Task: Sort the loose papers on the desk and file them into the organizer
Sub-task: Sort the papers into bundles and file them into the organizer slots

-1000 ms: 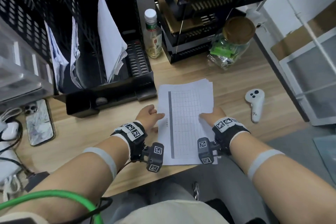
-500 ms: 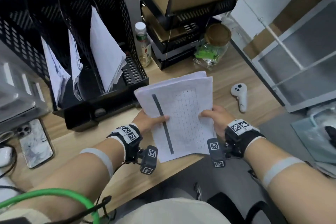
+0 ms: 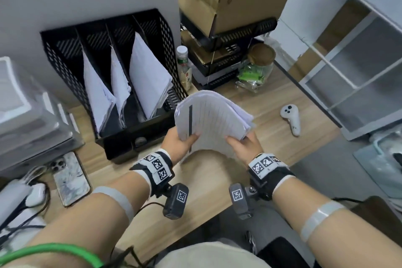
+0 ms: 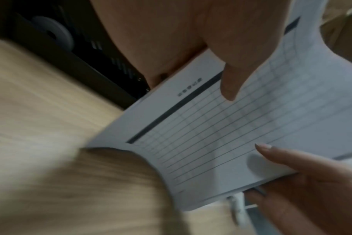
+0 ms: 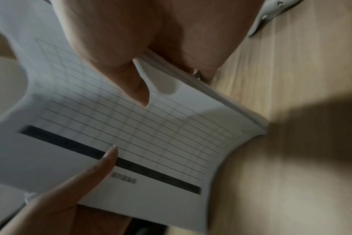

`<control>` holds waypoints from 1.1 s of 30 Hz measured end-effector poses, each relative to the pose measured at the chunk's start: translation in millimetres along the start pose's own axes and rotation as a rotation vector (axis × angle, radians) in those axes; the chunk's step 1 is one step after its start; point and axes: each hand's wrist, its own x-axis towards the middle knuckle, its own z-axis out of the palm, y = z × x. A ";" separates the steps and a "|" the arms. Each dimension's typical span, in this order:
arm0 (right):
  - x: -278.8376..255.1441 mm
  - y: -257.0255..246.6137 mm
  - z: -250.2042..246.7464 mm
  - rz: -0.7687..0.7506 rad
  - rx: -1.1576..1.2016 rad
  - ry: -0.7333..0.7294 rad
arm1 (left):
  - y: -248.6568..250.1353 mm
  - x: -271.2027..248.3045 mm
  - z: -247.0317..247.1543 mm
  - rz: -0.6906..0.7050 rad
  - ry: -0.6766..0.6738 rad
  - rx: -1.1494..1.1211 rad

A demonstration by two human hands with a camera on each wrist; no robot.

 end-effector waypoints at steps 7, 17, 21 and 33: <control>8.4 10.3 10.6 0.105 -0.176 -0.003 | -30.9 -5.5 -10.8 -0.135 -0.046 0.333; 10.7 -65.9 22.6 0.056 -0.109 -0.283 | 38.7 -6.1 -29.9 0.080 0.072 0.607; -2.8 -134.4 44.5 -0.007 -0.171 -0.296 | 70.4 -8.6 -31.3 0.205 0.115 0.718; 25.0 -205.8 24.0 -0.147 -0.247 -0.122 | 62.5 13.8 -34.7 0.147 -0.070 0.450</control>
